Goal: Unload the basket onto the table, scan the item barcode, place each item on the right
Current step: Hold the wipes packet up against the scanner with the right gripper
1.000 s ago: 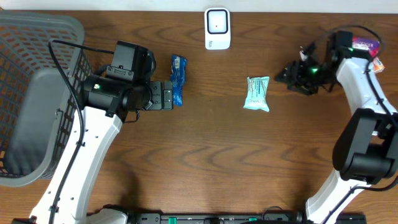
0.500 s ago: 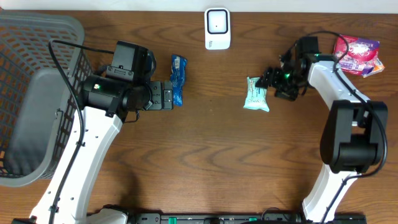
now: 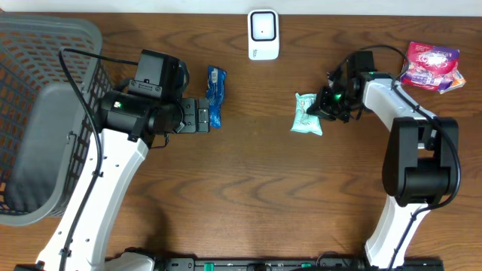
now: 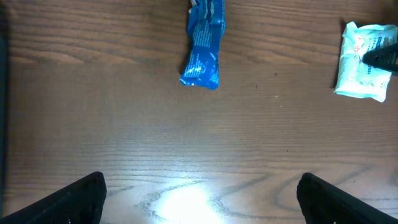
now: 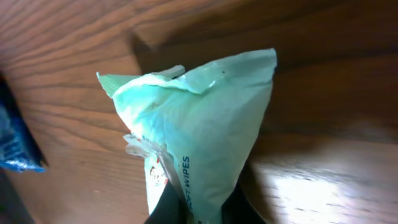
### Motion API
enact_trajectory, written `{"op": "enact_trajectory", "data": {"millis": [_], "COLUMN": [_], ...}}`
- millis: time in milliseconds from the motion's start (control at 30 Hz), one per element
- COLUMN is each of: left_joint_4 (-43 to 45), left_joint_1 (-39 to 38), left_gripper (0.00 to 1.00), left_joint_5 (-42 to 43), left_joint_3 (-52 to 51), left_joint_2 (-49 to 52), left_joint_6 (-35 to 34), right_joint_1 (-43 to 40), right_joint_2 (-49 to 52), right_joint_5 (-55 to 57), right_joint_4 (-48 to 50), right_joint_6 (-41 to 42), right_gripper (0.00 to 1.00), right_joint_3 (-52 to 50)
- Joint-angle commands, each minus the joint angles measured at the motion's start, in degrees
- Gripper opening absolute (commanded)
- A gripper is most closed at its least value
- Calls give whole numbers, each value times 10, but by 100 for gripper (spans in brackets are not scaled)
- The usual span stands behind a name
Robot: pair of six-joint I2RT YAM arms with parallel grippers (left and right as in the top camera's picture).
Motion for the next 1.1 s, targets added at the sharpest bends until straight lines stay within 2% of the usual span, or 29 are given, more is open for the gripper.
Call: {"op": "enact_trajectory", "data": {"millis": [0, 167, 333, 500, 667, 833, 1067], "left_joint_4": [-2, -2, -2, -2, -2, -2, -2], "left_joint_1": [2, 2, 2, 2, 2, 2, 2], "left_gripper": [98, 98, 98, 98, 98, 98, 98], "left_joint_5": [-5, -5, -5, -5, -5, -5, -5], "left_joint_3": [2, 2, 2, 2, 1, 2, 2], "left_joint_2": [0, 0, 0, 0, 0, 0, 0], "left_joint_6": [8, 8, 8, 8, 8, 8, 8], "right_joint_1": [14, 7, 17, 38, 67, 100, 123], "right_joint_2": [25, 25, 25, 25, 28, 33, 49], "right_joint_5": [-48, -198, -217, -151, -13, 62, 132], "right_joint_4": [1, 21, 90, 262, 329, 431, 472], "right_joint_6": [0, 32, 90, 215, 330, 341, 355], "right_gripper": [1, 1, 1, 1, 1, 1, 1], "right_joint_3": [-5, 64, 143, 155, 155, 155, 156]}}
